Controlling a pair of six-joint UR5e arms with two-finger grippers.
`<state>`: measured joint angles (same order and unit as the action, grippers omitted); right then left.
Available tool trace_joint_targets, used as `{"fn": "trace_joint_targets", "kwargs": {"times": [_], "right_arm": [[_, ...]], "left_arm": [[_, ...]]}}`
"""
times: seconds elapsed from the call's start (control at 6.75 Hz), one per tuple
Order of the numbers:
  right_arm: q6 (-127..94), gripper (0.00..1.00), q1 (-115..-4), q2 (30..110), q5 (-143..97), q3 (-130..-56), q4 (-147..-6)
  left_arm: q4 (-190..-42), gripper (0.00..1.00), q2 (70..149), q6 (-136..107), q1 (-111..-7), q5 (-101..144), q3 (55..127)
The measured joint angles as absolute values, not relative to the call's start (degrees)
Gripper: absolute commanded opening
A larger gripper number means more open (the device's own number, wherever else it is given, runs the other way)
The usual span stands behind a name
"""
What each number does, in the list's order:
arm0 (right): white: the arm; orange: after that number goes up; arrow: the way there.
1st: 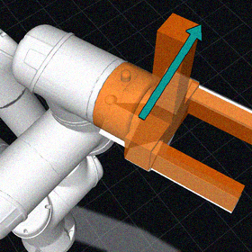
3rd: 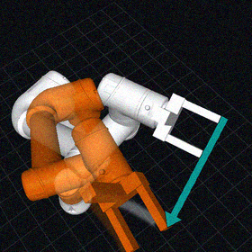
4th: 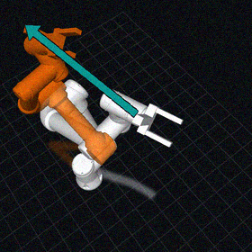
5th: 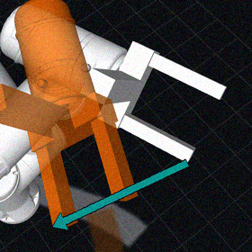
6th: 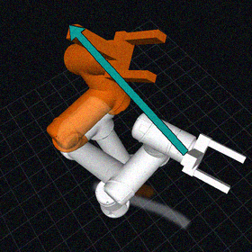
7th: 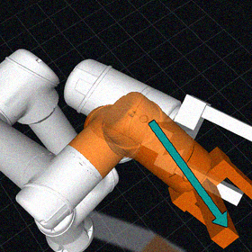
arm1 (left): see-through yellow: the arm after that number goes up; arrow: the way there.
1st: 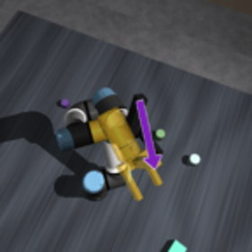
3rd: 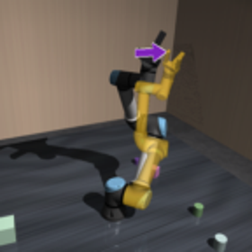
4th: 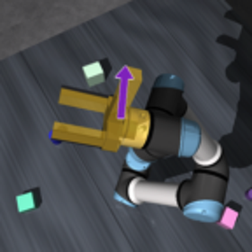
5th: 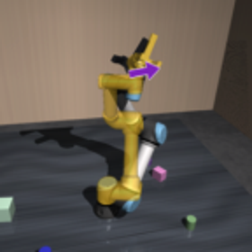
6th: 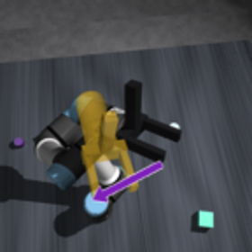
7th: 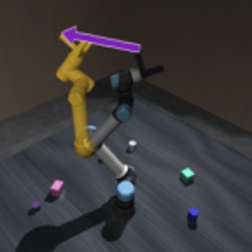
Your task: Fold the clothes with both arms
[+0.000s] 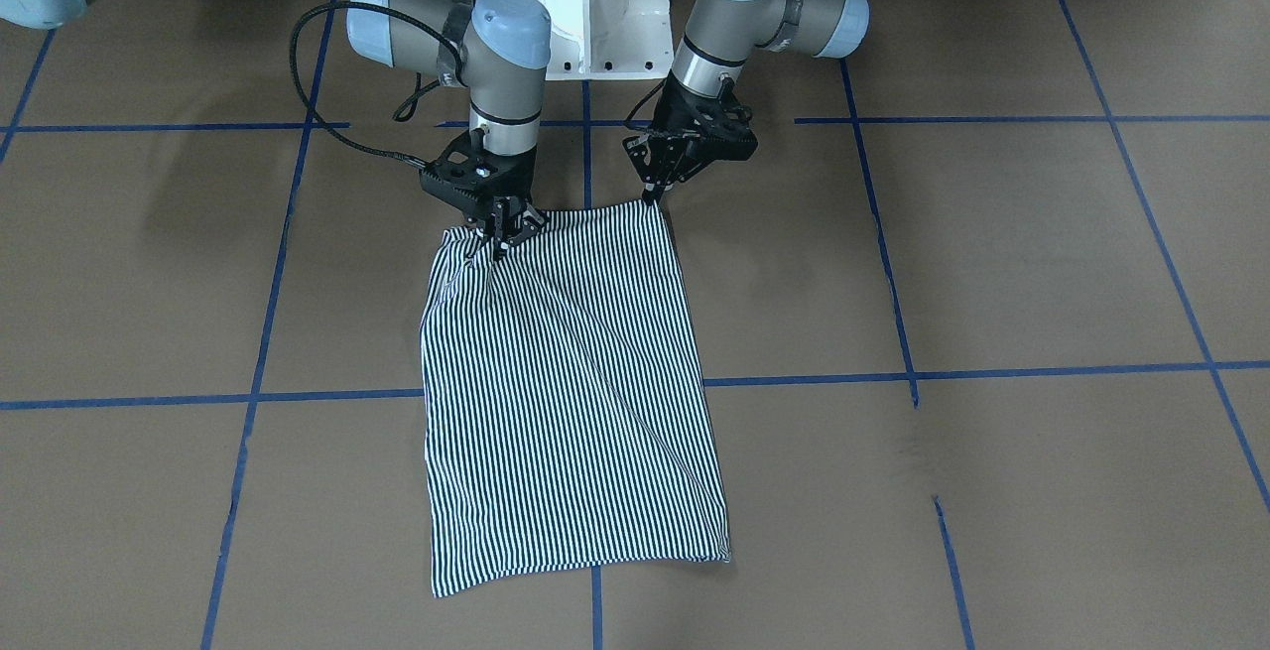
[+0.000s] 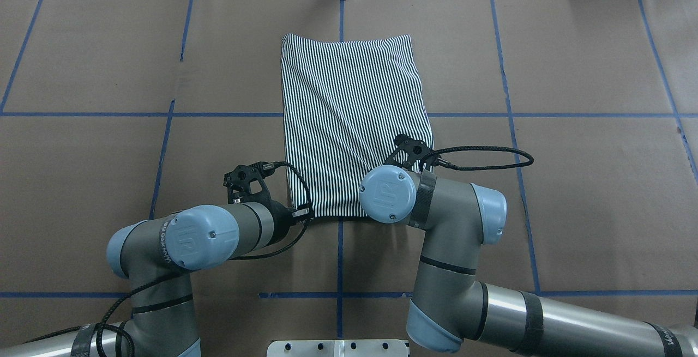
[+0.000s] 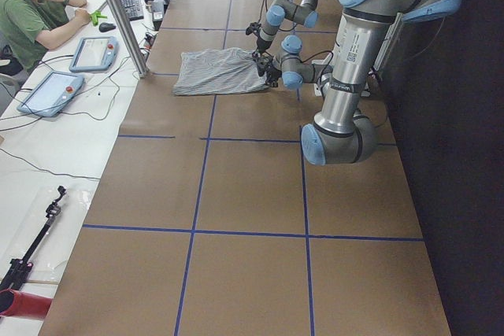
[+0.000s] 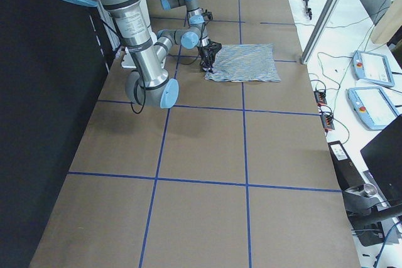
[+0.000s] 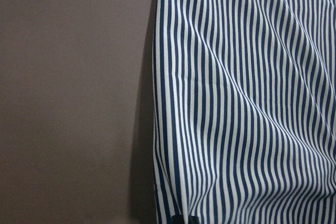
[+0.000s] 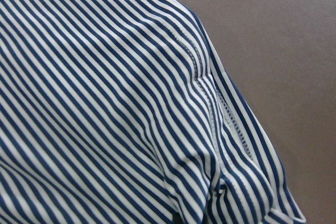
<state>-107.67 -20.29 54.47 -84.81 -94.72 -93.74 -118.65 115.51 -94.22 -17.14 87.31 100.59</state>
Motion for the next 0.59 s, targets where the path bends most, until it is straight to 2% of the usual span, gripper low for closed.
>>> {"fn": "trace_joint_targets", "kwargs": {"times": [0.59], "right_arm": [[-107.67, 0.0, -20.3, 54.53, -84.66, -96.83, -93.61]], "left_arm": [[-118.3, 0.0, 115.34, -93.96, -17.3, 87.88, 102.63]]}}
